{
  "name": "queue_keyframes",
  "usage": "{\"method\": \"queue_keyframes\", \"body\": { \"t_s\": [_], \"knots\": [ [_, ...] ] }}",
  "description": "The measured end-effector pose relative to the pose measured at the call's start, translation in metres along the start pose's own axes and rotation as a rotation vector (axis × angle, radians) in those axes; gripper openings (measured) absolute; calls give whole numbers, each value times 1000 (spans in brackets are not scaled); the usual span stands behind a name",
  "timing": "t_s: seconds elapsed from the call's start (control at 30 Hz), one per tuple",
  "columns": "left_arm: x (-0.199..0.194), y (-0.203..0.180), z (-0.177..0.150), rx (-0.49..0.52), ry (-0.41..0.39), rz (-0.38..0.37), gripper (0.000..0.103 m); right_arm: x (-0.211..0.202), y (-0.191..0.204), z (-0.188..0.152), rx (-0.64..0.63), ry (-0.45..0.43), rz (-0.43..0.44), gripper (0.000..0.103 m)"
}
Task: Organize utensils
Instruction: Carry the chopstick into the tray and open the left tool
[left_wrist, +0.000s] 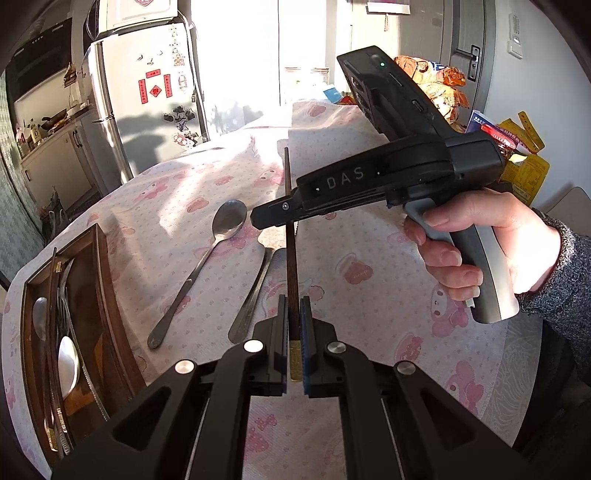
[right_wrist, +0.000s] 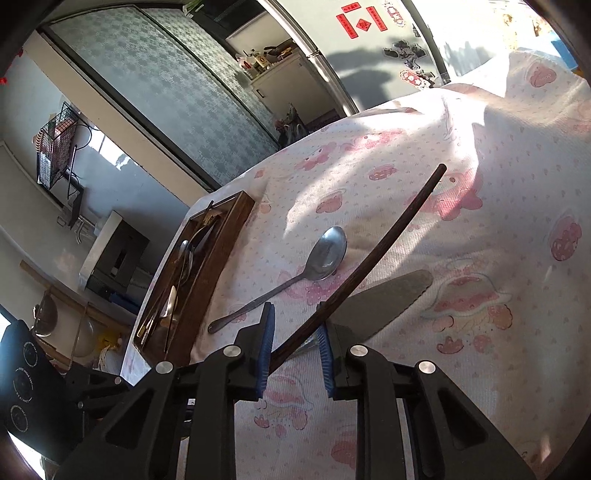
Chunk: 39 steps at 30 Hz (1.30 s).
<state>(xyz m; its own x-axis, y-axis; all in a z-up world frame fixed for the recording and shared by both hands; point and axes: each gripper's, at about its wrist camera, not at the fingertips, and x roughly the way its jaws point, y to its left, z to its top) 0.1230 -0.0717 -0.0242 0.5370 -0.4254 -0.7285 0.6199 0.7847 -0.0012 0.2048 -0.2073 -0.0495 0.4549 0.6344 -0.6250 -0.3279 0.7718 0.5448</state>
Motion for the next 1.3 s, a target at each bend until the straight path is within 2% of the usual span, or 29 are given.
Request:
{"method": "queue_keyframes", "body": {
  "t_s": [0.1,0.2,0.4,0.57,0.77,0.97,1.03,1.1,1.23,1.27,1.3],
  "knots": [
    [-13,12,-5,-17,-25,8,7,8,18,6,-21,5,-1,23],
    [-29,29,-12,-26,-41,47,7,27,43,15,-44,17,14,23],
    [-62,75,-40,-78,-40,178,7,85,104,24,-105,67,69,23],
    [-81,113,-64,-151,-46,213,7,129,143,26,-144,108,89,23],
    [-85,148,-84,-214,-55,225,7,159,160,29,-159,135,73,23],
    [-75,162,-88,-230,-50,260,7,171,165,33,-165,145,50,24],
    [-73,166,-88,-232,-42,285,7,167,165,32,-156,152,71,34],
    [-71,171,-88,-248,-38,285,7,159,169,30,-172,141,74,52],
    [-67,183,-90,-280,-31,298,11,140,168,28,-184,136,72,58],
    [-67,185,-91,-290,-32,302,17,134,167,28,-184,134,75,59],
    [-66,186,-91,-293,-29,315,31,126,164,28,-184,130,81,59]
  ]
}}
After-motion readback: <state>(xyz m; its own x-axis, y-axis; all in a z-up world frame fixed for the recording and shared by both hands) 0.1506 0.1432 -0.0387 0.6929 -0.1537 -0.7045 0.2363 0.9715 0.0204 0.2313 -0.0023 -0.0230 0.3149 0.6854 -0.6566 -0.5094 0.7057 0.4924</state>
